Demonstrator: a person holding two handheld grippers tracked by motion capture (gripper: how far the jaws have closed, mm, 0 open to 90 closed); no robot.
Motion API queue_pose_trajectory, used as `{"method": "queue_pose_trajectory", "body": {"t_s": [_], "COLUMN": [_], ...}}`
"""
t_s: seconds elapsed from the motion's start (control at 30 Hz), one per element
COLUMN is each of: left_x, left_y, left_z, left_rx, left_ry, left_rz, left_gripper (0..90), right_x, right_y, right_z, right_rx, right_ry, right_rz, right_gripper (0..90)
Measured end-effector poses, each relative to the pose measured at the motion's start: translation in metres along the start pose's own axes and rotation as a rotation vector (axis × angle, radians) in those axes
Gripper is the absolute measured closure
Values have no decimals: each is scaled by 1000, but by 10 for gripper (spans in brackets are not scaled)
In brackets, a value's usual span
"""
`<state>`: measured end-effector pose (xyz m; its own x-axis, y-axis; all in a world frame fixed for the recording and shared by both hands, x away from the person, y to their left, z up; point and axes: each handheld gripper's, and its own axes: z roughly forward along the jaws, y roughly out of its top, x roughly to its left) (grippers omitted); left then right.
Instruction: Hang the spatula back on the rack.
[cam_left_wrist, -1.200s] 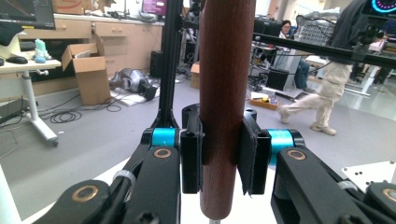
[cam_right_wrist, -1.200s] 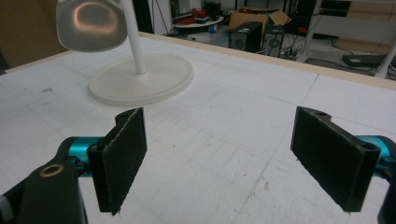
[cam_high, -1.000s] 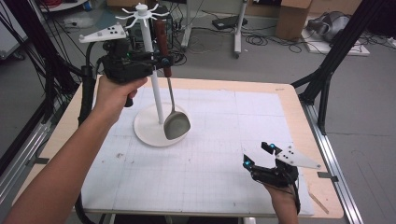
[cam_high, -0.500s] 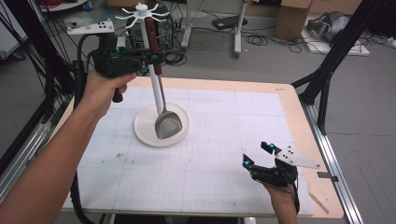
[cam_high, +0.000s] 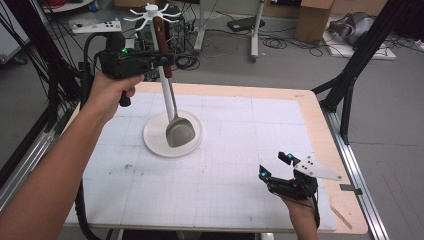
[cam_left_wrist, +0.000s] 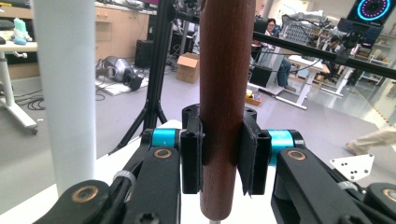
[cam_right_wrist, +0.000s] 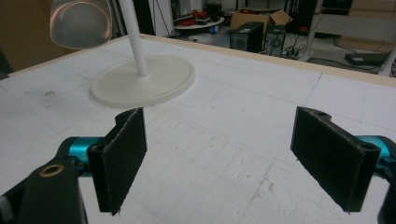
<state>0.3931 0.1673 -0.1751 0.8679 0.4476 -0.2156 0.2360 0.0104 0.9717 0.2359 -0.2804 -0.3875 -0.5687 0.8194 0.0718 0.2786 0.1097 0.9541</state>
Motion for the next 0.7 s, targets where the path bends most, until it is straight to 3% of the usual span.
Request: {"method": "queue_pose_trajectory", "body": {"t_s": [0.43, 0.6, 0.7], "left_x": [5, -1, -5], "left_y": [-2, -6, -9], "left_z": [4, 3, 0], "left_rx": [0, -5, -28], "left_ry": [43, 72, 91], "left_rz": [-7, 36, 55], "left_gripper": [732, 722, 611], "right_x": [0, -1, -3], "right_y": [-1, -2, -3], "right_z": [0, -1, -3], "right_rx": [4, 3, 1], "right_ry": [-2, -7, -13], "right_rz": [2, 5, 6], "right_gripper": [175, 175, 175]}}
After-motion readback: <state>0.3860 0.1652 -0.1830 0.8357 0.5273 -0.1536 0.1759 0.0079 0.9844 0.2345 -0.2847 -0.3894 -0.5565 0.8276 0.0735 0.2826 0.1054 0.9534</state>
